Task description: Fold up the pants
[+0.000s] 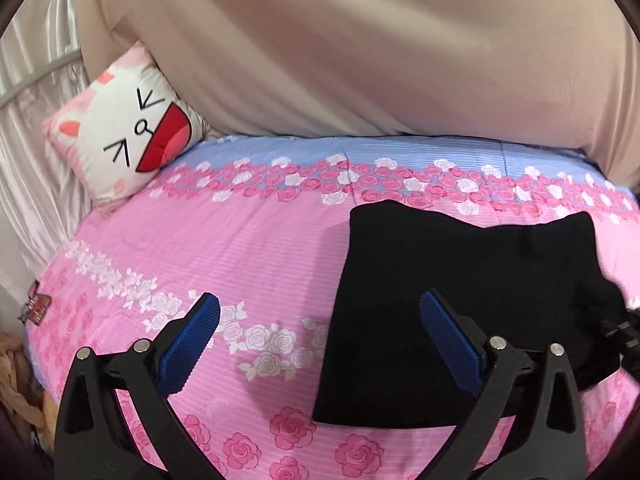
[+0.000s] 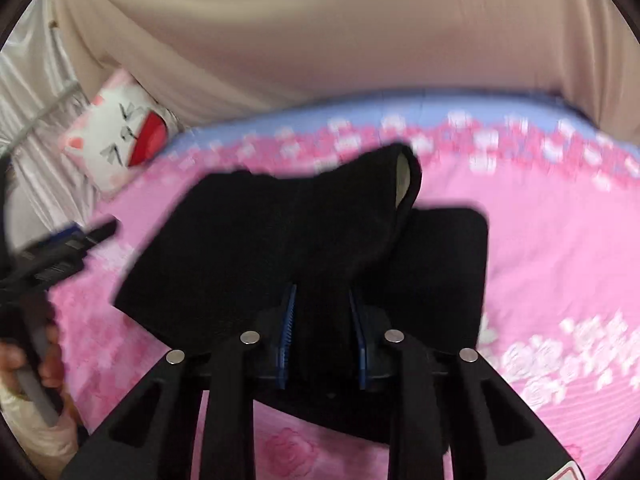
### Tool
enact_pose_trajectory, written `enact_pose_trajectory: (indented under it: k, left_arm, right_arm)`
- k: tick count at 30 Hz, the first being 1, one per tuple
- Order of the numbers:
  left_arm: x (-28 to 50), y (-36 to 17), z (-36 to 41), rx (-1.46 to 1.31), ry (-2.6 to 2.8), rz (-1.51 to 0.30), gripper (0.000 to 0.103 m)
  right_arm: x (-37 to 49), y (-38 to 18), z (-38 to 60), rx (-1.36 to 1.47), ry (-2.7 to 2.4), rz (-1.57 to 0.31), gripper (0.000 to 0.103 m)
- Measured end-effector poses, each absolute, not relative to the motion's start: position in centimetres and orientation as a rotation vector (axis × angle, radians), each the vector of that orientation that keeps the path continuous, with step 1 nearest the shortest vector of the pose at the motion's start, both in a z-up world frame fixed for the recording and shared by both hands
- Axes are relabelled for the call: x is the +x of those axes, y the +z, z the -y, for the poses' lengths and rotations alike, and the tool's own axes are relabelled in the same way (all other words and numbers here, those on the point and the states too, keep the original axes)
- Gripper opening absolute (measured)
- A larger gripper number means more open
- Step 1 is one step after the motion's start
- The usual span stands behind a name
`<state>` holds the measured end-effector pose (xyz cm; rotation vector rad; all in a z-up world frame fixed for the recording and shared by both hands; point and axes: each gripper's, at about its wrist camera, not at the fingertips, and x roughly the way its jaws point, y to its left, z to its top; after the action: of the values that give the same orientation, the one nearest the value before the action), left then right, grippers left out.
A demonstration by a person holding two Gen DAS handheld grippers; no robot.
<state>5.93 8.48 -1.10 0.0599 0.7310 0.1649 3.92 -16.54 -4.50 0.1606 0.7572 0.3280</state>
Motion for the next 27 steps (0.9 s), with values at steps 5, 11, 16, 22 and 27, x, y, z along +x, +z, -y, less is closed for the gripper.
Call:
enact_pose_trajectory:
  k: [5, 11, 16, 22, 27]
  left_arm:
    - [5.8, -1.8, -8.8, 0.032, 0.119, -0.746, 0.098]
    - [6.6, -4.3, -7.1, 0.074, 0.085, -0.817, 0.098]
    - [6.2, -4.3, -7.6, 0.060, 0.079, -0.812, 0.098]
    - [5.6, -4.4, -8.2, 0.061, 0.092, -0.824, 0.098]
    - [5.3, -4.3, -8.4, 0.063, 0.093, -0.823, 0.098]
  right_arm:
    - [3.0, -5.3, 20.6, 0.149, 0.152, -0.792, 0.011]
    - [2.4, -7.9, 22.4, 0.270, 0.133, -0.851, 0.018]
    - [3.3, -6.2, 20.6, 0.249, 0.233, -0.823, 0.052]
    - [6.6, -7.9, 18.6, 0.264, 0.316, -0.875, 0.055]
    - [7.0, -8.5, 18.5, 0.313, 0.329, -0.885, 0.067]
